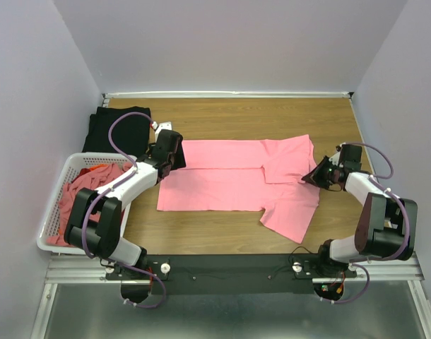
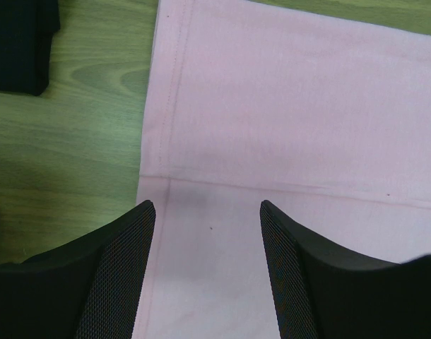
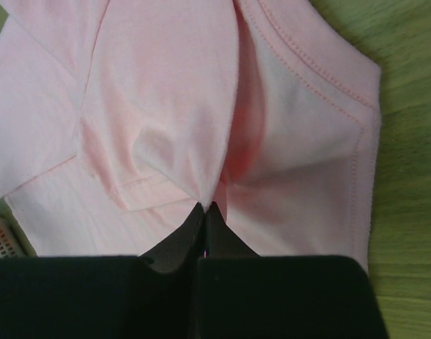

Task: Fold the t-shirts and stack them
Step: Fold the tshirt

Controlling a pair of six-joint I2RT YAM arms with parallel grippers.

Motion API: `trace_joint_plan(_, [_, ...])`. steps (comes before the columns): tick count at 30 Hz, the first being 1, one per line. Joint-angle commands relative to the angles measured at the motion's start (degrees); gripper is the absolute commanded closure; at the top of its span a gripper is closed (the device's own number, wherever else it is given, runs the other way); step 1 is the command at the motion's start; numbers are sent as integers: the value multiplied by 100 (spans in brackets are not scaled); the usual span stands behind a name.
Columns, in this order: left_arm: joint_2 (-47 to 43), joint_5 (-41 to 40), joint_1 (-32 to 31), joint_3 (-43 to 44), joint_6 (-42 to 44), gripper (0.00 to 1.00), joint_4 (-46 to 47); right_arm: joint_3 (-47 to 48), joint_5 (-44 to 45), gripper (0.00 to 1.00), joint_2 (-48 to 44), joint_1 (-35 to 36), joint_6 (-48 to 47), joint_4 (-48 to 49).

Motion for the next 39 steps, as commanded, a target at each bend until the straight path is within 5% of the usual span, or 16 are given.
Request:
trace_joint_plan(1, [-97, -6, -36, -69, 52, 31, 100, 392, 453, 95, -39, -84, -78, -619])
trace_joint_plan(12, [-18, 12, -36, -34, 79, 31, 83, 894, 674, 89, 479, -172, -17, -1262])
trace_joint_plan(19, [140, -76, -19, 237, 44, 30, -101, 1453, 901, 48, 428, -172, -306, -1728])
trace_joint_plan(21, [306, -102, 51, 405, -9, 30, -154, 1788, 955, 44, 435, -172, -403, -1719])
trace_joint_plan(30, [1869, 99, 482, 1978, -123, 31, -497, 3668, 508, 43, 2216, -164, -666, -955])
trace_joint_plan(39, [2969, 433, 675, 2752, -229, 32, -594, 4435, 41, 45, 3388, -164, -948, -454])
